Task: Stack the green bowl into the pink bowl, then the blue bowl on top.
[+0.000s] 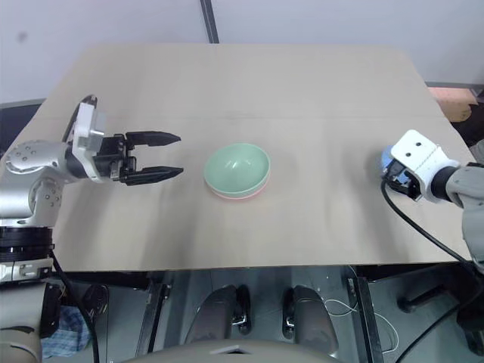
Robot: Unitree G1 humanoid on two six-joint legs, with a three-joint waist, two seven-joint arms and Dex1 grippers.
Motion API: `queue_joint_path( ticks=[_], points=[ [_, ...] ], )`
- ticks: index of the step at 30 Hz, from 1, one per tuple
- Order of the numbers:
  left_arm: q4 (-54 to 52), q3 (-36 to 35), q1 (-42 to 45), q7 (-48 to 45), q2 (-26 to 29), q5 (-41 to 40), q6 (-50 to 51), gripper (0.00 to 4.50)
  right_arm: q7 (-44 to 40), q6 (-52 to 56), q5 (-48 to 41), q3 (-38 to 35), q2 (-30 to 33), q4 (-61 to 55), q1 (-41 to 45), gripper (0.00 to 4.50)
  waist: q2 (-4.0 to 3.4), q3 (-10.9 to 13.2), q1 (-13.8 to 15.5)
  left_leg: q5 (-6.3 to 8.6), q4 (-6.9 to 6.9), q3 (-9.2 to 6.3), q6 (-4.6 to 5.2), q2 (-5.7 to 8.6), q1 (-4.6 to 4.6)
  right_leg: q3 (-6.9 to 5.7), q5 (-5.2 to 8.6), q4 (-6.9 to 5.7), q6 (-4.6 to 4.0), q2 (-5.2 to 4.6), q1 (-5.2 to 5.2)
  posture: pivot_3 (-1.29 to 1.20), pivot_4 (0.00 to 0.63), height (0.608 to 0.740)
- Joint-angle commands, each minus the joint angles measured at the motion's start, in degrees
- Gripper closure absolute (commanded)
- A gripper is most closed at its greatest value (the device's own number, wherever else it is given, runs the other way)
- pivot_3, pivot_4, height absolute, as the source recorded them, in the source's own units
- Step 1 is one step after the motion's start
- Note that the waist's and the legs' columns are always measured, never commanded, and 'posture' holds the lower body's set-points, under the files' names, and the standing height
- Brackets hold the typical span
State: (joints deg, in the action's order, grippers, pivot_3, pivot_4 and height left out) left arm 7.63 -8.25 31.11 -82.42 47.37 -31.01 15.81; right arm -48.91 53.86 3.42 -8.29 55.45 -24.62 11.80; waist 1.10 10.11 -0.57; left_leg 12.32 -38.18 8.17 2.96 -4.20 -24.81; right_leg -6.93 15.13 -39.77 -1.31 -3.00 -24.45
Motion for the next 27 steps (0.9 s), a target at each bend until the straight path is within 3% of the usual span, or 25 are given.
queue_joint_path(
  ticks=[1, 6, 9, 14, 22, 27],
  points=[
    [0.3, 0.1, 1.7, -0.5, -0.3, 0.0, -1.1, 0.72, 2.5, 0.5, -0.4, -0.9, -0.1, 0.3, -0.7, 1.63, 0.00, 0.0, 0.0, 0.00, 0.00, 0.00, 0.00, 0.00, 0.00, 0.01, 0.00, 0.00, 0.00, 0.00, 0.00, 0.00, 0.150, 0.740],
    [1.1, 0.3, 2.3, -0.8, -0.6, 0.5, -1.7, 0.72, 4.1, -1.6, -0.8, 0.2, -0.2, 3.4, -2.0, 1.63, 0.00, 0.0, 0.0, 0.00, 0.00, 0.00, 0.00, 0.00, 0.01, 0.01, 0.00, 0.00, 0.00, 0.02, 0.00, 0.00, 0.150, 0.740],
    [1.4, 0.2, 2.2, -0.9, -0.4, 0.5, -2.3, 0.72, 4.7, -3.5, -1.0, 0.9, -0.3, 5.5, -2.1, 2.44, 0.01, 0.0, 0.0, 0.00, 0.00, 0.00, 0.00, 0.00, 0.01, 0.01, 0.00, 0.00, 0.00, 0.02, 0.00, 0.00, 0.150, 0.740],
    [1.6, -0.1, 1.5, -0.6, -0.1, 0.7, -2.8, 0.72, 5.0, -4.3, -1.9, 1.5, -0.3, 5.8, -1.7, 4.48, 0.00, 0.0, 0.0, 0.00, 0.00, 0.00, 0.00, 0.00, 0.01, 0.01, 0.00, 0.00, 0.00, 0.03, 0.00, 0.00, 0.150, 0.740],
    [1.8, -0.3, 1.0, -0.4, 0.3, 0.8, -3.0, 0.72, 4.3, -6.1, -3.0, 2.7, 0.4, 4.5, 0.6, 4.48, 0.01, 0.0, -0.1, 0.00, -0.01, 0.00, 0.00, 0.00, 0.01, 0.02, 0.00, 0.00, 0.01, 0.03, 0.00, 0.00, 0.150, 0.740],
    [2.7, 0.1, 1.4, -0.6, 0.0, 1.5, -3.6, 0.72, 1.1, -5.5, -8.7, 6.3, -2.7, -2.0, 9.4, 4.48, 0.00, 0.0, -0.4, 0.00, -0.01, 0.03, 0.00, -0.04, 0.05, 0.08, 0.00, -0.03, 0.01, 0.10, -0.02, 0.00, 0.150, 0.740]
  ],
)
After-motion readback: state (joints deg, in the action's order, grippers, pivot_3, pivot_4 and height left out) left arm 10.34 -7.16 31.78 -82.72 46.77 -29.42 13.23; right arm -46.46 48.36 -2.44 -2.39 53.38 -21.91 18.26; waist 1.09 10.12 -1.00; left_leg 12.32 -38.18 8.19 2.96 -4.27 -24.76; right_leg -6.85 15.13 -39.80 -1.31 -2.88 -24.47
